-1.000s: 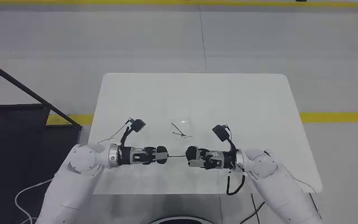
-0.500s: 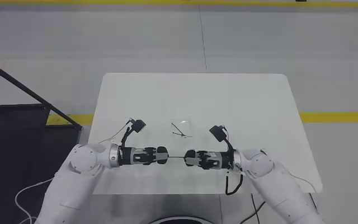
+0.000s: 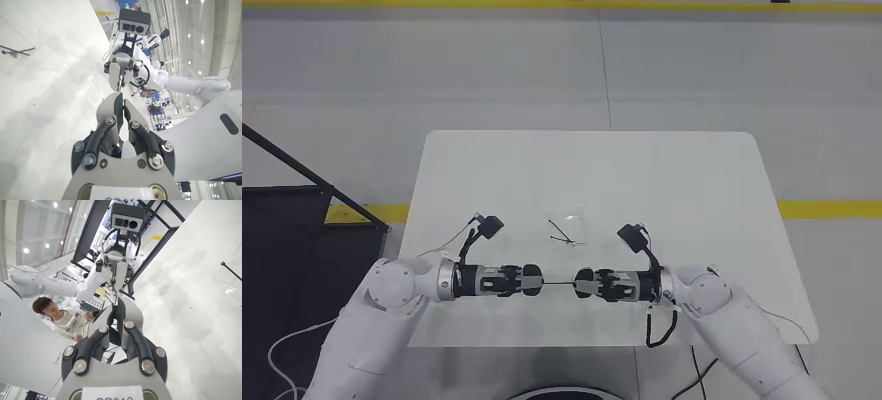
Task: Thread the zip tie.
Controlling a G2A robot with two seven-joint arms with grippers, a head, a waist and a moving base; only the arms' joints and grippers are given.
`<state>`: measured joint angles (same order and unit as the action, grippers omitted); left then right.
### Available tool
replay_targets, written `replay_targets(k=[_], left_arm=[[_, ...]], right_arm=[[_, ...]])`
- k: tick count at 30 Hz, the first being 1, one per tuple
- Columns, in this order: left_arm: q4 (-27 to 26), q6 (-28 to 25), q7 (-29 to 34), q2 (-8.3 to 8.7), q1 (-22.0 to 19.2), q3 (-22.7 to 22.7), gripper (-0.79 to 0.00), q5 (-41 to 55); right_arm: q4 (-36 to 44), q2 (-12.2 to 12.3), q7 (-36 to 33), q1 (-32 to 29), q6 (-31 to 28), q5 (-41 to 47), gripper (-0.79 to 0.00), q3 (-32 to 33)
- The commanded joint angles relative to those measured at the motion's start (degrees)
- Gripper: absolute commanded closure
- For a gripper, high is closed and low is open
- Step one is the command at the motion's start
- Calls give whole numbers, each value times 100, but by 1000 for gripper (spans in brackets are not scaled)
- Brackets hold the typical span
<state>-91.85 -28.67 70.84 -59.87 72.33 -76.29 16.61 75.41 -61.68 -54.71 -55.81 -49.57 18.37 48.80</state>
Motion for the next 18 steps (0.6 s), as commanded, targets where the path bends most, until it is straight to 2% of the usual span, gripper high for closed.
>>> replay_targets(k=[1, 2, 6, 7, 8, 9, 10, 18], left_arm=[[-8, -3, -13, 9, 3, 17, 0, -11], [-12, -2, -16, 13, 3, 25, 0, -21], [-21, -3, -51, 27, 1, 49, 0, -11], [-24, -2, -68, 30, 2, 53, -89, -3], [-26, -4, -88, 33, 5, 56, -286, 12], [-23, 12, -109, 36, 9, 58, -634, 34], [-23, 29, -135, 39, 10, 56, -785, 57], [38, -48, -616, 39, 124, -23, -785, 537]], right_arm=[[-15, 10, 16, 14, -17, 18, -22, -22], [-21, 15, 24, 21, -24, 17, 0, -32], [-37, 30, 51, 38, -52, 26, 0, -78], [-41, 34, 60, 40, -60, 25, 0, -89], [-44, 38, 68, 43, -68, 26, 0, -99], [-46, 42, 86, 44, -86, 29, 0, -105], [-54, 46, 100, 43, -100, 25, 0, -108], [-108, 79, 642, -128, -339, 2, 0, 125]])
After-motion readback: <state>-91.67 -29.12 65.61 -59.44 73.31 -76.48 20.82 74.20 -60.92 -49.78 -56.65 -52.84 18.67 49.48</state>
